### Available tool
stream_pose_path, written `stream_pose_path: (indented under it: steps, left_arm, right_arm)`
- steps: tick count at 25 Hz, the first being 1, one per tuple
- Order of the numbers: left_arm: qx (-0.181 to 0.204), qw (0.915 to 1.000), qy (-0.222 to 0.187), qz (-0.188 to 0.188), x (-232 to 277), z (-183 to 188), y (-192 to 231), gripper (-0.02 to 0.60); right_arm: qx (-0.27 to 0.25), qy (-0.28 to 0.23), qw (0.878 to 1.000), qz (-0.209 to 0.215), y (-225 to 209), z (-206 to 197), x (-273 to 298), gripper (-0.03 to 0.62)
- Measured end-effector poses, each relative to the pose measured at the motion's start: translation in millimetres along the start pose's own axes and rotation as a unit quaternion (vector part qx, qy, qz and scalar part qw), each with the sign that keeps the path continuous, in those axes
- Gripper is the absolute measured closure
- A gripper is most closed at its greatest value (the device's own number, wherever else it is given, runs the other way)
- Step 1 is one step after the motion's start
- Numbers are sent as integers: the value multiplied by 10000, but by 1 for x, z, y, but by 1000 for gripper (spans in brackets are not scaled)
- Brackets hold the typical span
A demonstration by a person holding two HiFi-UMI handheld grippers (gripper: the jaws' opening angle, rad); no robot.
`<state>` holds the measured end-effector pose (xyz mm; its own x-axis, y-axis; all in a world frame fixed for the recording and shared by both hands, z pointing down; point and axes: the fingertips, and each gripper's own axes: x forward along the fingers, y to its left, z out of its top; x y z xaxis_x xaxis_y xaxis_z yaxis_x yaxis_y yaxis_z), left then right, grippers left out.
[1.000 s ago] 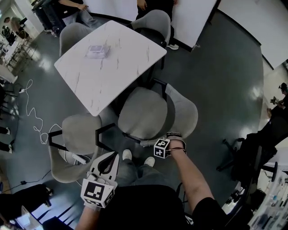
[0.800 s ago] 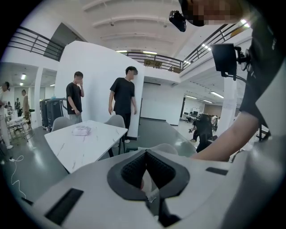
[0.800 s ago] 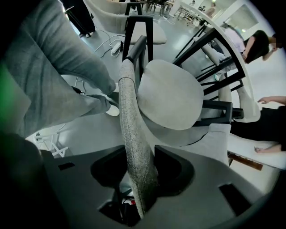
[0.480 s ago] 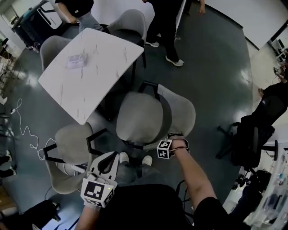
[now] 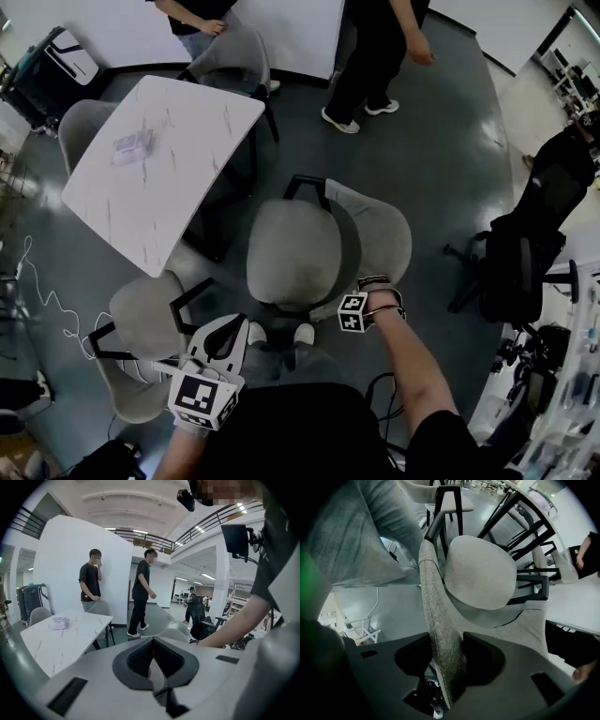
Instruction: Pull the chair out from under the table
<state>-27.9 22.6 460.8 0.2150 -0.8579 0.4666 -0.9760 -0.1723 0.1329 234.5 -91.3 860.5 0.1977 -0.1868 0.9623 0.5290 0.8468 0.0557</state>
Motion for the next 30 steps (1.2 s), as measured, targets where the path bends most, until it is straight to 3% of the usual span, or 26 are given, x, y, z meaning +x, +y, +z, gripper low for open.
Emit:
stream_pose_path:
  steps: [21,30]
  left_arm:
    - [504,9945,293,-871,51,11,-37,575]
    - [673,9905,401,-1133,67,13,-56,575]
  right_arm:
    - [726,401,9950,552,90,-120,31,404]
    - [1011,498,9909,739,121,-151,42,401]
